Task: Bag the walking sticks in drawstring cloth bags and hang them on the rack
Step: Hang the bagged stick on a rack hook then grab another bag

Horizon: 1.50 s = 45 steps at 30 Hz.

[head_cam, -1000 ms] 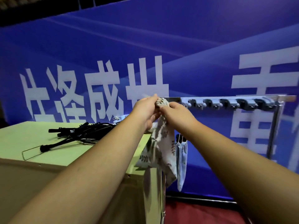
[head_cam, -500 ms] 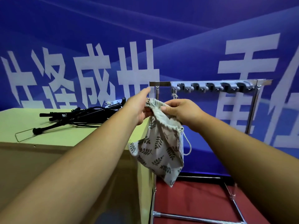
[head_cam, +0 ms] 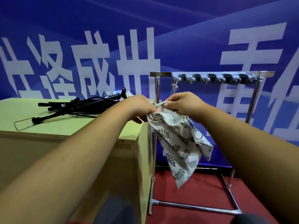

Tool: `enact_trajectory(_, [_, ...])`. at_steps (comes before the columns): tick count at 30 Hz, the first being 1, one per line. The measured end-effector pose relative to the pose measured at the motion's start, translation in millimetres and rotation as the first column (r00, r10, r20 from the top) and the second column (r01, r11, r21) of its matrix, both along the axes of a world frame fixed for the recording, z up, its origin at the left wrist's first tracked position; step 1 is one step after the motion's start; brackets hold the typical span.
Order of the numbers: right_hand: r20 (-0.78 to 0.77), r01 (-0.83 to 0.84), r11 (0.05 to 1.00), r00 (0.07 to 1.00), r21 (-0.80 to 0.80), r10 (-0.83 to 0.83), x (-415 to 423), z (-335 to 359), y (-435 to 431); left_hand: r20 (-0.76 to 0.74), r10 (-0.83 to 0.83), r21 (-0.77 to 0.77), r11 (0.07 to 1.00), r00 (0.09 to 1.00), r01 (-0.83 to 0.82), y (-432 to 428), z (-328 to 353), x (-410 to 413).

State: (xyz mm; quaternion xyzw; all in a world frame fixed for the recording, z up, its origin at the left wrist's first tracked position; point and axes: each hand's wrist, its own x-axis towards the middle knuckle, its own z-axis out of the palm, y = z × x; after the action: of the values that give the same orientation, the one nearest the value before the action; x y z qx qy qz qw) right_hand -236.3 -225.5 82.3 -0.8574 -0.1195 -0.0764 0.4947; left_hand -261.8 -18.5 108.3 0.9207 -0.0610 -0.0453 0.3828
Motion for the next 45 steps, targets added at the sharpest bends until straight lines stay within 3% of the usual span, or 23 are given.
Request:
enact_trajectory(5, [-0.1,-0.06,0.983,0.994,-0.175,0.043,7,-19,11,-0.154,0.059,0.125,0.991,0.986,-0.04,8,-18,7])
enact_trajectory(9, [-0.272,-0.228,0.943,0.949,-0.244,0.159,18,-45,32,-0.282,0.142,0.349,0.937,0.949,-0.036,38,-45,14])
enact_trajectory(12, [-0.37,-0.342,0.889,0.903,-0.305,0.22,30,-59,55,-0.28,0.174,0.386,0.921,0.944,-0.055,67,-58,13])
enact_trajectory(18, [-0.263,-0.381,0.808,0.921,-0.449,0.288,38,-66,119,-0.237,0.251,0.354,0.922,0.939,-0.157,126,-83,14])
enact_trajectory(24, [-0.078,-0.281,0.764,0.953,-0.58,0.292,44,-79,175,-0.193,0.299,0.216,0.942,0.935,-0.256,166,-102,17])
enact_trajectory(28, [-0.102,-0.303,0.838,0.952,-0.453,0.289,55,-92,203,-0.11,0.379,0.057,0.925,0.919,-0.375,188,-117,24])
enact_trajectory(31, [-0.083,-0.207,0.907,0.978,-0.366,0.19,68,-101,218,-0.122,0.417,-0.048,0.904,0.901,-0.425,194,-129,29])
enact_trajectory(34, [0.01,-0.04,0.902,0.999,-0.431,0.049,82,-113,226,-0.12,0.441,-0.117,0.883,0.889,-0.454,192,-134,35])
enact_trajectory(39, [0.057,0.088,0.821,0.996,-0.564,-0.067,99,-120,244,-0.114,0.472,-0.05,0.876,0.874,-0.479,191,-132,46])
enact_trajectory(45, [0.133,0.17,0.793,0.985,-0.585,-0.113,107,-125,250,-0.023,0.502,0.09,0.862,0.864,-0.499,183,-131,59])
